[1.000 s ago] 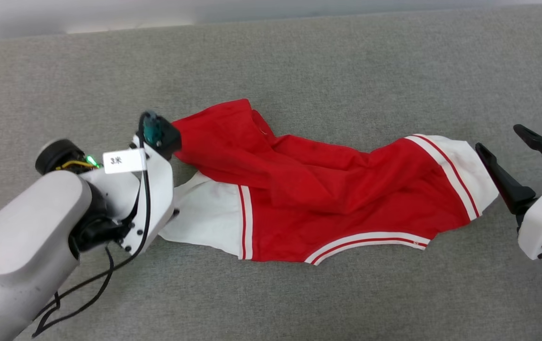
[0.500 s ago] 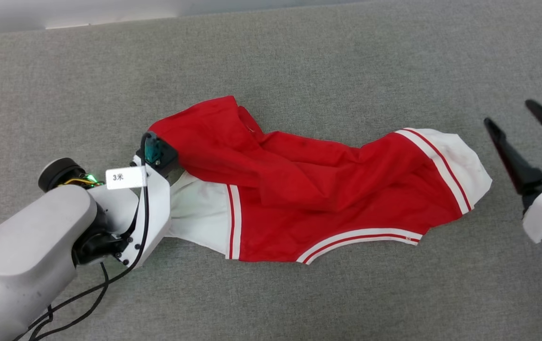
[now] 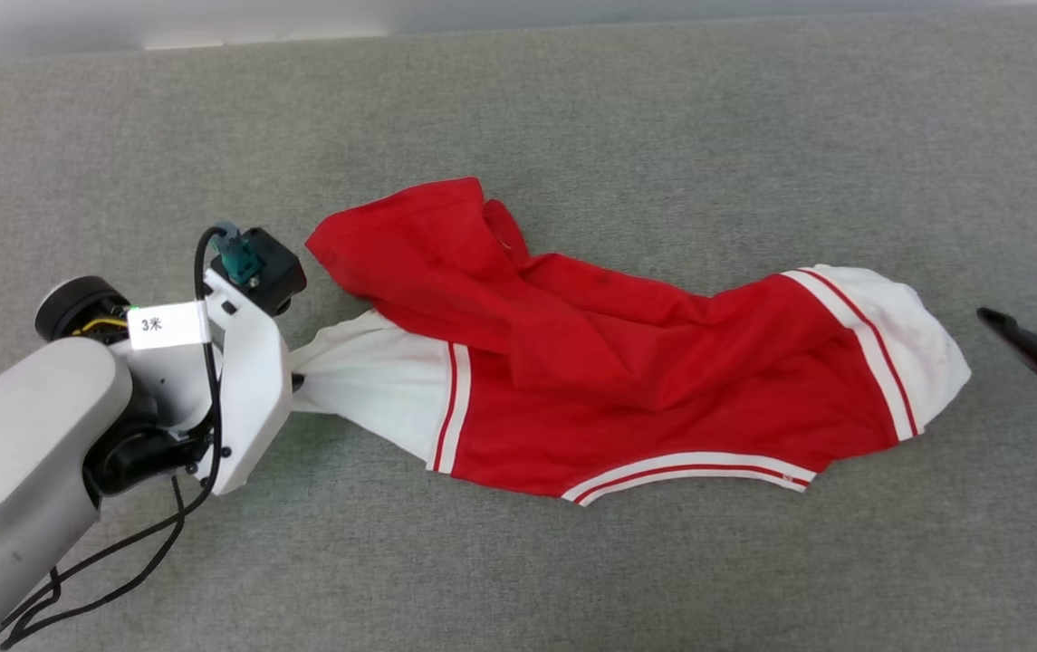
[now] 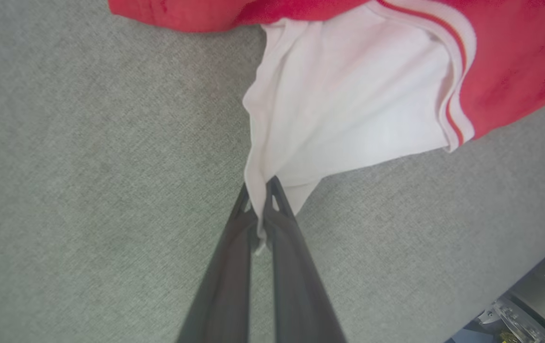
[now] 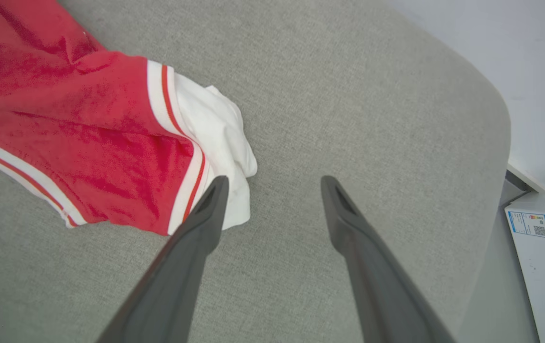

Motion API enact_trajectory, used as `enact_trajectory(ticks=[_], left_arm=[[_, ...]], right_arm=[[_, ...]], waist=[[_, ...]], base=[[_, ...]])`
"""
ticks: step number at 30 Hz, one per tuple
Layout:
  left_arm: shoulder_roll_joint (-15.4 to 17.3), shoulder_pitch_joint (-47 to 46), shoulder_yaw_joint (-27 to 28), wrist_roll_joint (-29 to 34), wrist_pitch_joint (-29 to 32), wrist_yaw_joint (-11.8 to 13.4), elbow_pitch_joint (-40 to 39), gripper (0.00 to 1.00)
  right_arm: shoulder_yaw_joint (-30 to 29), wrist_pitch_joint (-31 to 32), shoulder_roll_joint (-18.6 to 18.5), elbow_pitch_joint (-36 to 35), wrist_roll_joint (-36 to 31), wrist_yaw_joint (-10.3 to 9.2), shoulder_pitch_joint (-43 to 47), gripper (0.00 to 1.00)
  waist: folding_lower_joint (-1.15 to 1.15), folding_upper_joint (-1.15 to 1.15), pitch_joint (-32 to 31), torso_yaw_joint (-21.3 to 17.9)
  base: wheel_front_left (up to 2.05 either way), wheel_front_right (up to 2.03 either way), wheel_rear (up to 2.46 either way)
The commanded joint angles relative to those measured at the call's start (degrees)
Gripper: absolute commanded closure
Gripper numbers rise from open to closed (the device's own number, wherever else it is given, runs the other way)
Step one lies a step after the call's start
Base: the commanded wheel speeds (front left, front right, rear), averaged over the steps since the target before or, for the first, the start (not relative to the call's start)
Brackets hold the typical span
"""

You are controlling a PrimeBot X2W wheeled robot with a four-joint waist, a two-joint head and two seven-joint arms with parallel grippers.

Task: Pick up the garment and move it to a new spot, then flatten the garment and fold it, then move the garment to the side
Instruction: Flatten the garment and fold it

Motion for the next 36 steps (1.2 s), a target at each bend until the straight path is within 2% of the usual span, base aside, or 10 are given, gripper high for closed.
enact_trajectory(ticks=[1,4,7,15,19,20,21,22,30,36], left_arm=[[0.01,-1.0,0.37,0.31,-0.54,0.0,-0.54,1.0],[-0.63,-1.65,0.51,0.69,-1.13,0.01,-1.39,1.0],[-1.43,-2.68,0.49,1.37,-1.48,0.03,-1.95,1.0],[-2.41,-3.6,0.25,2.41,-2.29,0.08,-2.68,1.0],[-1.95,-2.74,0.37,1.94,-3.03,0.08,-2.66,1.0],[-1.86,-2.4,0.58,1.77,-3.56,0.19,-2.84,1.0],[-1.71,-2.01,0.7,1.56,-4.05,0.3,-2.98,1.0],[-1.49,-1.59,0.81,1.5,-4.56,0.35,-3.14,1.0],[1.88,0.5,3.36,-0.2,-8.7,1.24,-8.11,1.0],[5.13,-1.63,6.43,-1.02,-8.98,3.01,-14.92,1.0]], right_arm=[[2.1,2.61,-0.71,0.79,1.07,-0.02,-1.83,0.0],[6.71,6.94,-1.32,3.46,2.32,-0.03,-4.97,0.0],[10.36,8.06,0.39,7.78,2.56,-0.02,-7.33,0.0],[19.73,3.6,5.86,19.66,5.33,-0.02,-7.14,0.0],[24.16,0.98,6.95,21.83,8.0,0.11,-7.02,0.0],[24.42,-0.41,6.8,21.66,8.59,0.11,-7.81,0.56],[24.29,-1.93,6.65,21.49,9.34,0.11,-8.58,0.92],[24.28,-3.0,6.24,21.21,10.17,0.09,-9.12,1.0],[22.62,-11.0,-1.63,13.84,14.52,-0.02,-9.65,1.0],[18.02,-12.02,-6.34,7.23,18.42,-0.02,-10.01,1.0]], waist=[[0.0,0.0,0.64,0.77],[0.0,0.0,1.54,1.86],[0.0,0.0,2.66,2.83],[0.0,0.0,5.17,3.8],[0.0,0.0,4.81,3.45],[0.0,0.0,4.47,3.29],[0.0,0.0,3.97,3.14],[0.0,0.0,3.29,3.0],[0.0,0.0,-3.12,2.53],[0.0,0.0,-5.97,2.19]], base=[[0.0,0.0,0.0],[0.0,0.0,0.0],[0.0,0.0,0.0],[0.0,0.0,0.0],[0.0,0.0,0.0],[0.0,0.0,0.0],[0.0,0.0,0.0],[0.0,0.0,0.0],[0.0,0.0,0.0],[0.0,0.0,0.0]])
